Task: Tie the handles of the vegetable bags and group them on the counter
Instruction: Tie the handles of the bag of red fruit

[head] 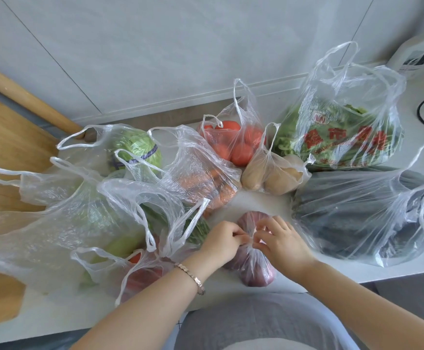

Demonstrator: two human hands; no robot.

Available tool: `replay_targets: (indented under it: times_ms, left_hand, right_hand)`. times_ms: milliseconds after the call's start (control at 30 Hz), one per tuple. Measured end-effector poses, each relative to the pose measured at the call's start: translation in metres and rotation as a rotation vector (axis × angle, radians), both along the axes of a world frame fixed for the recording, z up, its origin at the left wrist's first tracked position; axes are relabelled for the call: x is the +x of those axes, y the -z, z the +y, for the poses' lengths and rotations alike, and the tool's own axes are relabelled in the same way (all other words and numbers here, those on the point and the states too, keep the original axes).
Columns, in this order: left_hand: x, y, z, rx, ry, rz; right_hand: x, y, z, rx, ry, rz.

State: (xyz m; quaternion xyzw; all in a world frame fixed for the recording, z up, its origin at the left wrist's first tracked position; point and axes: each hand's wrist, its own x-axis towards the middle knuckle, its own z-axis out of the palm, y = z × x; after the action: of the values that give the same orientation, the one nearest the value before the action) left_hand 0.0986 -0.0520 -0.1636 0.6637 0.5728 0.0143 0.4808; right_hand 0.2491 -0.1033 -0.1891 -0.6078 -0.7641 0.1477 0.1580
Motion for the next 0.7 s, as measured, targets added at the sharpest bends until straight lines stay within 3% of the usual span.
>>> replay_targets:
  times_ms: [100,233,367,467,567,700]
  left_hand:
    - [-0.001,0.001,0.000,0.182,0.125,0.156]
    - [0.003,0.006,0.004,0.209,0.172,0.263]
    - [0.008,-0.001,0.007,0.260,0.252,0.398]
    - [0.000,-0.025,0.013,0.478,0.378,0.312]
    - [-0.022,-0.059,0.023,0.782,0.454,0.170]
    - [-0.068,-0.097,0.029,1.166,0.324,0.331]
  right_hand:
    - [0.007,-0.006,-0.005,0.049,-0.087,-0.110]
    - [0.014,-0.005,-0.013,-0.031,-0.089,-0.059]
    - [0.007,-0.013,-0.005,-0.321,-0.083,-0.123]
    - [0.000,-0.038,0.014,-0.543,-0.010,-0.008]
    - [-0.017,-0.071,0.035,-0.418,-0.018,0.197]
    - [-0.054,-0.102,0.054,-0.247,-0.090,0.410]
